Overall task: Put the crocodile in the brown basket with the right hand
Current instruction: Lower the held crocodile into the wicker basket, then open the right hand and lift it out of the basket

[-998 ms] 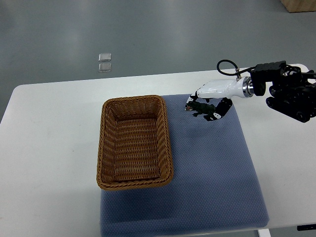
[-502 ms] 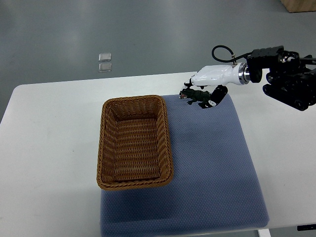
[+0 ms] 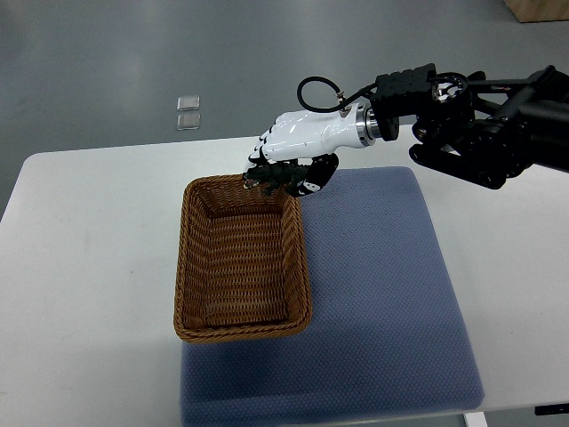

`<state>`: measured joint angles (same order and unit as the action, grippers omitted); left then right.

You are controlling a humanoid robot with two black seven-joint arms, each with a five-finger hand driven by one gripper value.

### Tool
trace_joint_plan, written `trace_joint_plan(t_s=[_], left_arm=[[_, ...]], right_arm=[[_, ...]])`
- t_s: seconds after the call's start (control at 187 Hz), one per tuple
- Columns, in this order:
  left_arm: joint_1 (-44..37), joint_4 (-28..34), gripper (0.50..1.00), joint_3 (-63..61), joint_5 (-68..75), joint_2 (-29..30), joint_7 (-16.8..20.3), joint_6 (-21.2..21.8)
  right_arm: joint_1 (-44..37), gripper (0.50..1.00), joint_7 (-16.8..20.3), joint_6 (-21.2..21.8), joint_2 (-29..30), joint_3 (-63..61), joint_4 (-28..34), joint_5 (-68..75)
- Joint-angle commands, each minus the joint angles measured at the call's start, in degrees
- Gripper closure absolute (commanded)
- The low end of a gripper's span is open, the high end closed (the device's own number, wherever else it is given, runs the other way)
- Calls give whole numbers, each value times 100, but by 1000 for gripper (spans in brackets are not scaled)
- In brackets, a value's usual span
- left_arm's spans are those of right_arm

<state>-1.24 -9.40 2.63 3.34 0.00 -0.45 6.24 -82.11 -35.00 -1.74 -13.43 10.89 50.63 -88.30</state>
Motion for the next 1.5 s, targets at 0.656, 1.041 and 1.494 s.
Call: trace_joint_plan(t_s=[0.656,1.041,1.494], left_arm=[[1,0,500,0,0,0,1,0],[1,0,500,0,0,0,1,0],[1,0,500,0,0,0,1,0]], right_arm=[[-191,1000,0,-433,1316,827,140,-548],[-33,779,0,-424,1343,950,-9,-486],[152,572,0,-363,1334,800,-44,-240]])
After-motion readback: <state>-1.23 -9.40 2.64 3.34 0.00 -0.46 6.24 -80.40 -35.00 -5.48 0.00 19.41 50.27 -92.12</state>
